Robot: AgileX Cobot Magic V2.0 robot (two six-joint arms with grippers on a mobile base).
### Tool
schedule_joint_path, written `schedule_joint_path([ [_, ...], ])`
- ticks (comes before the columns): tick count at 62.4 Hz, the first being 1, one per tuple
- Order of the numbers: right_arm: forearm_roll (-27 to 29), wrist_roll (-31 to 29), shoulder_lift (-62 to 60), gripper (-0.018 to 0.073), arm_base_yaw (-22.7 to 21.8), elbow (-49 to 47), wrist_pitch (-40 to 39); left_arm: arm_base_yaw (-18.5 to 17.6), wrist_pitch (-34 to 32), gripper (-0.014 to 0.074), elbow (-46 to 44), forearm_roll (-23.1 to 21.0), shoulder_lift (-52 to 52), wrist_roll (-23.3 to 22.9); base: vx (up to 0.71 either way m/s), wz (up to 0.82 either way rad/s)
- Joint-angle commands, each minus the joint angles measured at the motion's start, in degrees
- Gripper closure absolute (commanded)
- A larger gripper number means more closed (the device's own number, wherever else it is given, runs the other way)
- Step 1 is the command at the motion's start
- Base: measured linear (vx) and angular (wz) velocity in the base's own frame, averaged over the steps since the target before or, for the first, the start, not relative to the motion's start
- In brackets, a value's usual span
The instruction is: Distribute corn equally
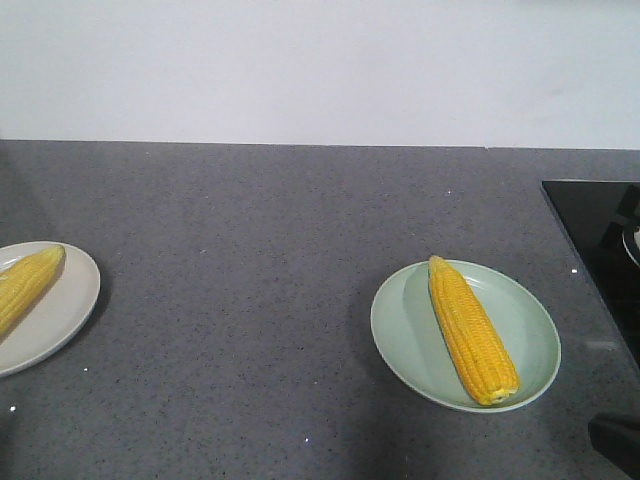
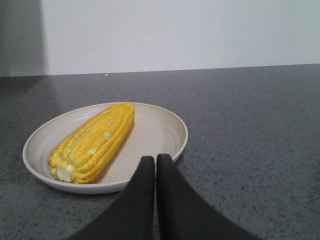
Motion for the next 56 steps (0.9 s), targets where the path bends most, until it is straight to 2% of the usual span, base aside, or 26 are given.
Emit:
schedule_joint_path([
  [1,1.7,-0.5,0.3,0.0564,-0.2,-1.2,-2.3,0.1,-4.4,0.0603,0.3,0.0,-1.0,-0.6,0.0,0.0],
  [56,1.7,-0.5,0.3,0.0564,-0.2,-1.2,-2.3,0.1,-4.4,0.0603,0.2,0.0,-1.0,-0.6,0.0,0.0],
])
